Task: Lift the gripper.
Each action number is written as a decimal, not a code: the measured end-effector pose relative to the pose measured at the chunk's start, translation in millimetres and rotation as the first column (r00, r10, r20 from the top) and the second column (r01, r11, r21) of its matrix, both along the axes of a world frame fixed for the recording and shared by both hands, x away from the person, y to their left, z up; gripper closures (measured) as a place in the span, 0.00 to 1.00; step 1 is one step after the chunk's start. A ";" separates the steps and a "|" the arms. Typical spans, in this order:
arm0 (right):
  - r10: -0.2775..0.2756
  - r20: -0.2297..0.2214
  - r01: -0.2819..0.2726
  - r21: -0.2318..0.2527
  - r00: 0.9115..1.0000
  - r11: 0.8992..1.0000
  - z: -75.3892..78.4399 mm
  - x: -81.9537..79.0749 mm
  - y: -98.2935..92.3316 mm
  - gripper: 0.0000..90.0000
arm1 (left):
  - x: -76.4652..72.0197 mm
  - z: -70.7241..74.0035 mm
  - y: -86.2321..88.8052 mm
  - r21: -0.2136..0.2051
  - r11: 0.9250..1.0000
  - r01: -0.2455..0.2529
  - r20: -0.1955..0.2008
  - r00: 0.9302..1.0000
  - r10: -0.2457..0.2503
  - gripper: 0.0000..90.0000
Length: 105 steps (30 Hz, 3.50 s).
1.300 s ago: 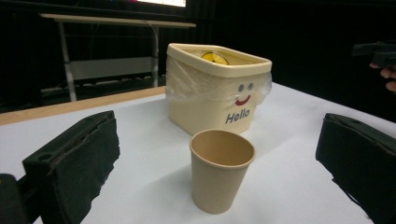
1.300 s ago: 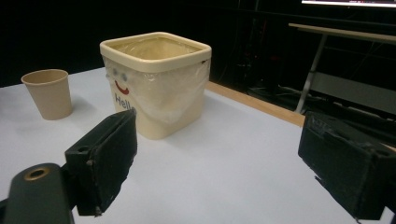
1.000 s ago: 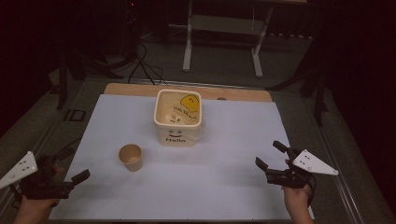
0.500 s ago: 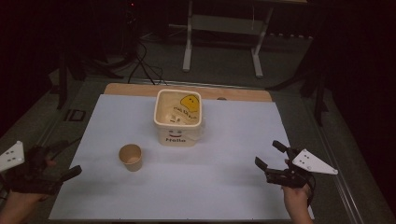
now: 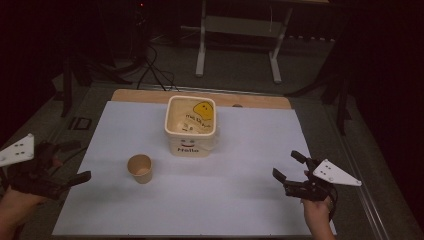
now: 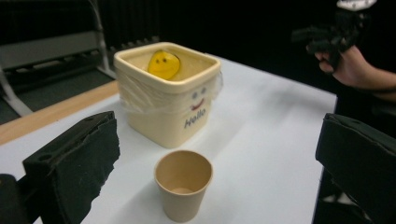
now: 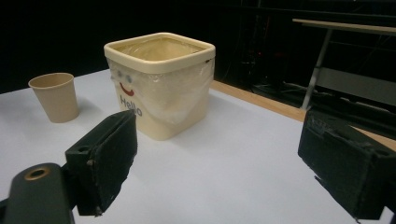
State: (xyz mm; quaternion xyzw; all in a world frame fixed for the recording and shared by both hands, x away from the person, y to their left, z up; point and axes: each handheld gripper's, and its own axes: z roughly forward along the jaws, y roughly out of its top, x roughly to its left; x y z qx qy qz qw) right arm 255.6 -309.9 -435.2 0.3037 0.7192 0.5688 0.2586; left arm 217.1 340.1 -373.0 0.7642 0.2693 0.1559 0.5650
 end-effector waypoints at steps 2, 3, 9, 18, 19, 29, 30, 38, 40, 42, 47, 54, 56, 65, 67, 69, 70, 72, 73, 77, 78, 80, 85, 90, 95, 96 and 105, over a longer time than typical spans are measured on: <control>0.002 -0.001 -0.002 0.001 1.000 1.000 0.0 0.0 0.0 0.13 | 2.7 4.1 -2.9 0.010 1.000 0.010 0.000 1.000 -0.010 0.00; 0.001 0.000 -0.001 0.000 1.000 1.000 0.0 0.0 0.0 0.13 | 4.3 6.6 -4.2 0.013 1.000 0.019 -0.001 1.000 -0.019 0.00; 0.005 -0.005 -0.005 -0.003 1.000 1.000 0.0 -0.1 0.7 0.13 | 11.0 17.2 -12.2 0.044 0.997 0.057 -0.002 0.998 -0.057 0.00; 0.011 -0.010 -0.011 -0.012 1.000 1.000 -0.8 0.8 1.6 0.13 | 19.0 22.0 -29.5 0.144 0.984 0.101 -0.026 0.995 -0.098 0.00; 0.011 -0.010 -0.011 -0.014 1.000 1.000 -0.8 0.8 1.9 0.13 | 19.7 22.2 -31.1 0.151 0.983 0.107 -0.030 0.994 -0.104 0.00; 0.015 -0.015 -0.015 -0.017 1.000 1.000 -1.1 1.1 2.3 0.13 | 27.4 24.1 -57.2 0.297 0.939 0.171 -0.074 0.985 -0.156 0.00; 0.015 -0.016 -0.015 -0.019 1.000 1.000 -1.1 1.0 2.4 0.13 | 28.3 23.2 -60.6 0.317 0.932 0.175 -0.078 0.984 -0.159 0.00; 0.018 -0.019 -0.018 -0.022 1.000 1.000 -1.3 1.0 2.6 0.13 | 33.2 17.1 -77.5 0.407 0.887 0.219 -0.114 0.975 -0.189 0.00; 0.017 -0.019 -0.018 -0.023 1.000 1.000 -1.5 1.3 2.7 0.13 | 33.7 15.1 -81.5 0.432 0.871 0.234 -0.125 0.972 -0.199 0.01; 0.018 -0.019 -0.018 -0.024 1.000 1.000 -1.6 1.4 2.7 0.13 | 33.7 13.8 -83.8 0.450 0.862 0.234 -0.125 0.972 -0.199 0.01; 0.021 -0.020 -0.021 -0.027 1.000 0.999 -1.8 1.6 3.2 0.13 | 35.3 8.5 -93.9 0.497 0.828 0.260 -0.149 0.965 -0.214 0.01; 0.023 -0.026 -0.023 -0.028 0.999 0.999 -2.2 1.7 3.6 0.14 | 39.2 3.8 -102.2 0.531 0.798 0.286 -0.170 0.958 -0.230 0.02; 0.025 -0.026 -0.026 -0.031 0.999 0.999 -2.4 1.9 4.0 0.13 | 40.4 2.8 -104.4 0.541 0.786 0.300 -0.184 0.954 -0.237 0.02; 0.027 -0.029 -0.028 -0.031 0.999 0.999 -2.6 2.2 4.3 0.14 | 46.6 -7.5 -114.9 0.594 0.732 0.334 -0.227 0.942 -0.246 0.05; 0.027 -0.029 -0.028 -0.032 0.999 0.999 -2.6 2.2 4.4 0.14 | 48.3 -10.3 -117.7 0.598 0.724 0.344 -0.244 0.938 -0.244 0.07; 0.028 -0.028 -0.029 -0.033 0.999 0.999 -2.4 2.0 4.5 0.14 | 50.5 -13.7 -121.7 0.609 0.707 0.360 -0.264 0.932 -0.248 0.10; 0.028 -0.029 -0.029 -0.034 0.999 0.999 -2.4 2.1 4.5 0.14 | 51.3 -14.6 -123.0 0.619 0.695 0.367 -0.268 0.930 -0.253 0.11; 0.029 -0.029 -0.030 -0.034 0.999 0.999 -2.6 2.2 4.6 0.14 | 51.8 -16.1 -124.6 0.621 0.690 0.371 -0.275 0.928 -0.252 0.15; 0.029 -0.030 -0.030 -0.034 0.999 0.999 -2.8 2.3 4.8 0.14 | 53.8 -18.6 -127.5 0.637 0.672 0.377 -0.286 0.926 -0.248 0.16; 0.031 -0.030 -0.032 -0.036 0.999 0.999 -3.1 2.6 5.1 0.14 | 56.9 -25.1 -132.8 0.663 0.640 0.388 -0.312 0.921 -0.234 0.22; 0.031 -0.030 -0.032 -0.037 0.999 0.999 -3.1 2.6 5.0 0.14 | 57.4 -26.6 -133.9 0.675 0.630 0.384 -0.309 0.922 -0.231 0.22; 0.031 -0.030 -0.032 -0.036 0.999 0.999 -3.1 2.5 4.9 0.14 | 58.1 -28.2 -134.9 0.677 0.627 0.386 -0.314 0.922 -0.228 0.26; 0.031 -0.031 -0.033 -0.037 0.999 0.999 -3.3 2.6 5.2 0.14 | 62.5 -35.2 -138.4 0.706 0.603 0.371 -0.313 0.927 -0.205 0.36; 0.031 -0.035 -0.033 -0.039 0.999 0.999 -3.5 2.5 5.6 0.14 | 67.8 -43.1 -139.9 0.724 0.584 0.368 -0.318 0.929 -0.190 0.46; 0.031 -0.035 -0.033 -0.040 0.999 0.999 -3.6 2.6 5.4 0.14 | 74.0 -51.0 -141.1 0.731 0.577 0.364 -0.337 0.928 -0.159 0.61; 0.032 -0.035 -0.033 -0.041 0.999 0.999 -3.6 2.6 5.4 0.14 | 75.2 -53.0 -141.5 0.730 0.576 0.369 -0.344 0.926 -0.157 0.61; 0.034 -0.036 -0.035 -0.046 0.999 0.998 -3.9 2.8 5.4 0.14 | 84.5 -67.3 -142.5 0.728 0.570 0.380 -0.383 0.916 -0.120 0.77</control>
